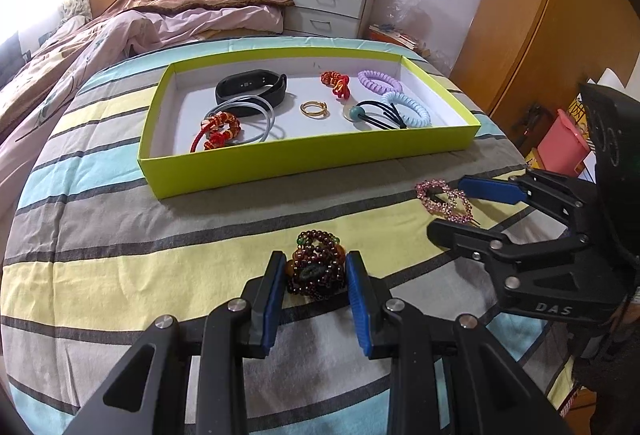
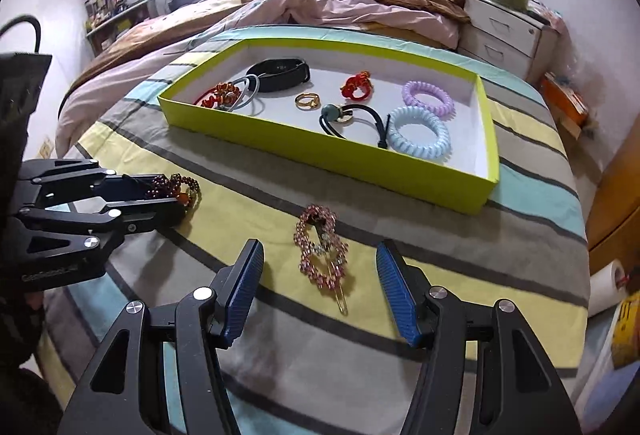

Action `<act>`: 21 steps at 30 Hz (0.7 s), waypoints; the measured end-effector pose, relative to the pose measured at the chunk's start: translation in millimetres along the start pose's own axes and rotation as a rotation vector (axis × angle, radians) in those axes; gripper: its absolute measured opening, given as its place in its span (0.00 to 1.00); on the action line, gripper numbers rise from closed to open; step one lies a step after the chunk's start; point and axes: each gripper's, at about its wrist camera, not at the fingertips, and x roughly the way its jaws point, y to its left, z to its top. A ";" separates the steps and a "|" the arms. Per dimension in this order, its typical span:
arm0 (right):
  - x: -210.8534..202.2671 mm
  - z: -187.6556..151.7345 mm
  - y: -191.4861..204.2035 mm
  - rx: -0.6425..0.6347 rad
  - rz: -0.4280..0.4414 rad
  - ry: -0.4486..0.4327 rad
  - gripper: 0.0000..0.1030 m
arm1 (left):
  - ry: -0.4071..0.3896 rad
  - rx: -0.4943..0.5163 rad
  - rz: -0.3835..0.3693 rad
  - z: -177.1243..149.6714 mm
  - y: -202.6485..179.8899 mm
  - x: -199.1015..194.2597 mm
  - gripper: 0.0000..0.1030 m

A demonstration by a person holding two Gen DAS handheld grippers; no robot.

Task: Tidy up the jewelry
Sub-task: 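Grasp the pink rhinestone hair clip with the right tool while the left tool holds the bracelet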

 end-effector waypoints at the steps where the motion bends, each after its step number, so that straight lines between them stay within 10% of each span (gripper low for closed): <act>1: 1.5 0.7 0.2 -0.009 -0.011 -0.001 0.58 | -0.001 -0.002 -0.002 -0.2 0.1 -0.1 0.30; 9: 3.7 2.5 5.4 -0.052 -0.045 -0.009 0.56 | -0.005 -0.002 -0.006 0.1 0.4 2.9 0.30; 21: -0.9 0.1 12.3 -0.061 -0.049 -0.021 0.22 | -0.011 0.006 -0.008 1.0 -1.9 3.4 0.30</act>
